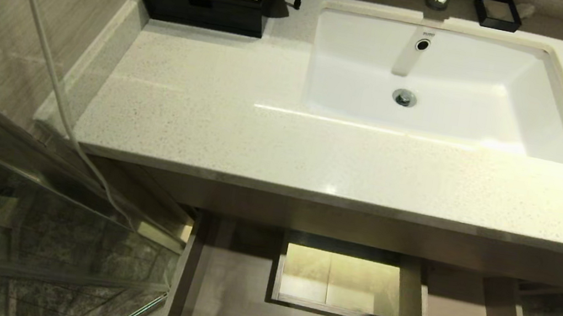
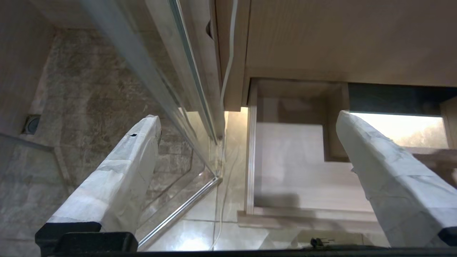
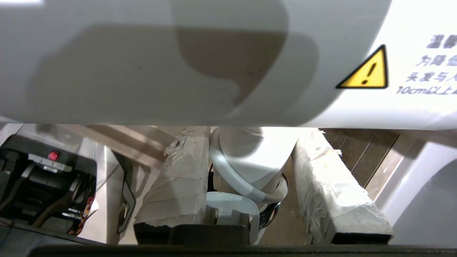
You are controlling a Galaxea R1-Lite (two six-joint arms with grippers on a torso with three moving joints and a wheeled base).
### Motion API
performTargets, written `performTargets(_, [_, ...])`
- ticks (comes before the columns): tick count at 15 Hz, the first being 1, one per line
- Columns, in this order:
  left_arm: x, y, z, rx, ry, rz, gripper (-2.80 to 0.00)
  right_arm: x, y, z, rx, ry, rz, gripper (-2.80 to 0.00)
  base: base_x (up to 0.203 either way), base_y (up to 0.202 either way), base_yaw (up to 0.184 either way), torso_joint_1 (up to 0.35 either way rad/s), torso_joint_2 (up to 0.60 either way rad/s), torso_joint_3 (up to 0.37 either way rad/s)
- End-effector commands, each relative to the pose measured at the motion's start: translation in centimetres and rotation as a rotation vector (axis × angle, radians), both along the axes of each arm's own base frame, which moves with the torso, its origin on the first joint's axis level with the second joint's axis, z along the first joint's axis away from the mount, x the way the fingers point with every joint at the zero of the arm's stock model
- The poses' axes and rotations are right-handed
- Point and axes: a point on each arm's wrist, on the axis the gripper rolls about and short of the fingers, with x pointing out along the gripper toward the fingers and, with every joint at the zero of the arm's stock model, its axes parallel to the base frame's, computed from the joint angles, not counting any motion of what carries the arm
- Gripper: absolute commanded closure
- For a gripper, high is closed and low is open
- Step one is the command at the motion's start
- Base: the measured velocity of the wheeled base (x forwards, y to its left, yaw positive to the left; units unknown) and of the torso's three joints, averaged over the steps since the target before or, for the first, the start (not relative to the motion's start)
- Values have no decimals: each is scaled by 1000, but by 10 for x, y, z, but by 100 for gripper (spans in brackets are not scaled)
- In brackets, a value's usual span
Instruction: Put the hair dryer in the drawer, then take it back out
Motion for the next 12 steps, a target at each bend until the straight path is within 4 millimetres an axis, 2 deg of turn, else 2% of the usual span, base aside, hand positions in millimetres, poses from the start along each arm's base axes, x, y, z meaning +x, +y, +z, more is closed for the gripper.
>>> performTargets(1, [0, 0, 0, 0, 0, 0, -280, -1, 0, 1, -4, -9, 2, 0, 0, 0, 0, 220, -86, 110])
performTargets(4, [0, 0, 0, 0, 2, 0, -280, -1, 0, 8, -37, -19, 17, 0, 0, 0, 0, 75, -31, 47])
performTargets(8, [0, 0, 0, 0, 0, 0, -280, 4, 1, 49, -165, -108, 98, 0, 0, 0, 0, 0, 0, 0])
performTargets(10, [0, 0, 0, 0, 0, 0, -280, 19, 5, 67, -210, -124, 270, 0, 0, 0, 0, 0, 0, 0])
performTargets(12, [0, 0, 0, 0, 0, 0, -280, 39, 7, 76, -258, -120, 382, 0, 0, 0, 0, 0, 0, 0])
